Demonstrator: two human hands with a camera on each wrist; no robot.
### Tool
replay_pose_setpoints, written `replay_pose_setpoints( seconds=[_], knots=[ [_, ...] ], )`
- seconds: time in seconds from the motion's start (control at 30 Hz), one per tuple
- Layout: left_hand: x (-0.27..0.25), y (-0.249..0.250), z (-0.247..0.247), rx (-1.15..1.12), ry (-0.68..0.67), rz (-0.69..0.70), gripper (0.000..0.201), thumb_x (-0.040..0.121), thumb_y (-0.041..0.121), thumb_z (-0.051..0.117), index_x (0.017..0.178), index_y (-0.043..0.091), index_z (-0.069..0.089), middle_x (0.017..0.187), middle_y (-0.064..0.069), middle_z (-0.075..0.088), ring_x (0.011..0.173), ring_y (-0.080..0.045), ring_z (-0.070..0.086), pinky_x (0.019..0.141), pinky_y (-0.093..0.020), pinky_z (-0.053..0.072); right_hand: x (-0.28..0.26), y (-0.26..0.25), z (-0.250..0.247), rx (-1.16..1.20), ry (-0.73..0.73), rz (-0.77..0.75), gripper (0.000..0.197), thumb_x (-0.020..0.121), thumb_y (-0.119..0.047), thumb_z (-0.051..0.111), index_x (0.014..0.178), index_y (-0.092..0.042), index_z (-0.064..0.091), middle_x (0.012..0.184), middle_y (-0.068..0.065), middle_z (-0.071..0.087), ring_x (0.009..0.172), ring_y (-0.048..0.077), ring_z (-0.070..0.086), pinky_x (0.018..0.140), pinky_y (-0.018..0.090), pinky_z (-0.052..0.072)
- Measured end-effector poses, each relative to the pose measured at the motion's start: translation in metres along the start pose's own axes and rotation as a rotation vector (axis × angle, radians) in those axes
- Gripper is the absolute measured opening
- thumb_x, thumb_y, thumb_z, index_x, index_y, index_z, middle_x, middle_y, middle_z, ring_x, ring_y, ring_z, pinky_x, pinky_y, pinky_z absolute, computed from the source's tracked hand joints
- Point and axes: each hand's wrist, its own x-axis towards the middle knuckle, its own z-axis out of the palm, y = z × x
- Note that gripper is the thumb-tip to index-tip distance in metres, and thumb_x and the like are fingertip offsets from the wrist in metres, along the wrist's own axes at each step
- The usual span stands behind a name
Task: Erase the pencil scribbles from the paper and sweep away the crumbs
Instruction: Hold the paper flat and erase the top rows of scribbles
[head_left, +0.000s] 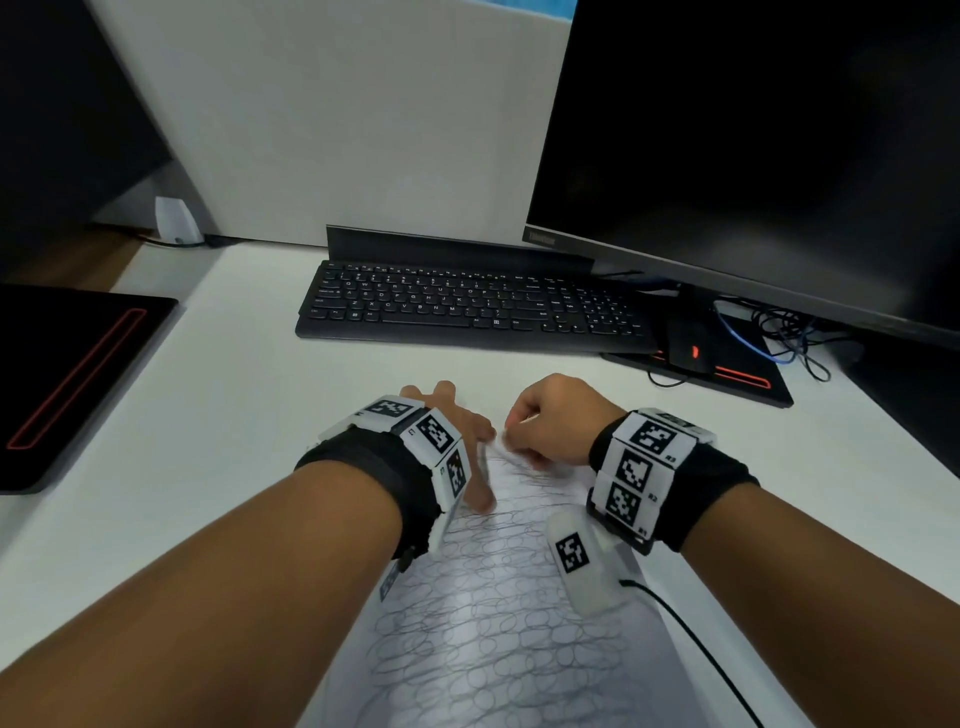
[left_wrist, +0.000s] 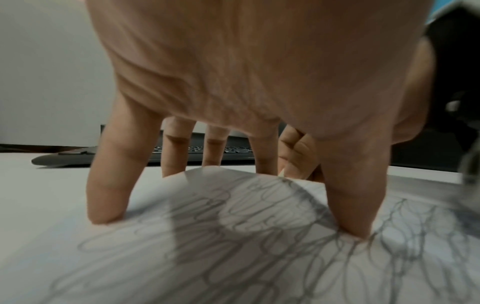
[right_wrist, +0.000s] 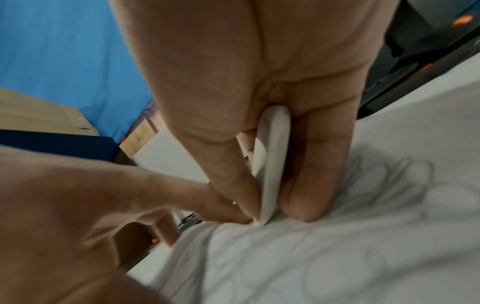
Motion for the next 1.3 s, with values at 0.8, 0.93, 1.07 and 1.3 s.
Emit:
replay_pose_setpoints(
  seconds=[0.8, 0.93, 1.07, 1.3],
  knots=[
    [0.001, 0.001, -0.012, 0.084, -0.115, 0.036, 0.08, 0.079, 0.063, 0.064, 0.148, 0.048, 0.025, 0.131, -0.003, 0.031, 0.128, -0.032, 0.031, 0.101, -0.044, 0.039, 0.002, 0.01, -0.007, 0.126, -0.058, 0.008, 0.012, 0.085, -0.013, 0.073, 0.085, -0.001, 0.072, 0.07, 0.01, 0.071, 0.061, 0.018, 0.065, 0.075, 0.037, 0.06],
    [-0.005, 0.003, -0.014, 0.088, -0.116, 0.045, 0.074, 0.079, 0.06, 0.066, 0.143, 0.047, 0.031, 0.132, -0.004, 0.029, 0.123, -0.035, 0.035, 0.095, -0.045, 0.044, 0.001, 0.009, -0.008, 0.095, -0.036, 0.019, 0.014, 0.085, -0.012, 0.071, 0.085, 0.001, 0.072, 0.069, 0.009, 0.07, 0.06, 0.019, 0.064, 0.074, 0.037, 0.06],
    [-0.009, 0.006, -0.019, 0.132, -0.161, 0.077, 0.074, 0.086, 0.053, 0.064, 0.148, 0.04, 0.027, 0.138, -0.008, 0.028, 0.127, -0.035, 0.031, 0.095, -0.041, 0.04, -0.001, 0.006, -0.006, 0.042, -0.008, 0.011, 0.012, 0.084, -0.013, 0.068, 0.081, -0.002, 0.072, 0.071, 0.011, 0.074, 0.057, 0.017, 0.064, 0.072, 0.035, 0.059],
    [-0.012, 0.008, -0.024, 0.169, -0.187, 0.084, 0.076, 0.09, 0.055, 0.058, 0.153, 0.04, 0.017, 0.14, -0.008, 0.028, 0.128, -0.031, 0.029, 0.093, -0.036, 0.036, -0.001, 0.01, -0.006, 0.153, -0.021, 0.078, 0.022, 0.085, -0.014, 0.07, 0.09, 0.007, 0.071, 0.077, 0.018, 0.073, 0.06, 0.019, 0.062, 0.081, 0.039, 0.059]
  ],
)
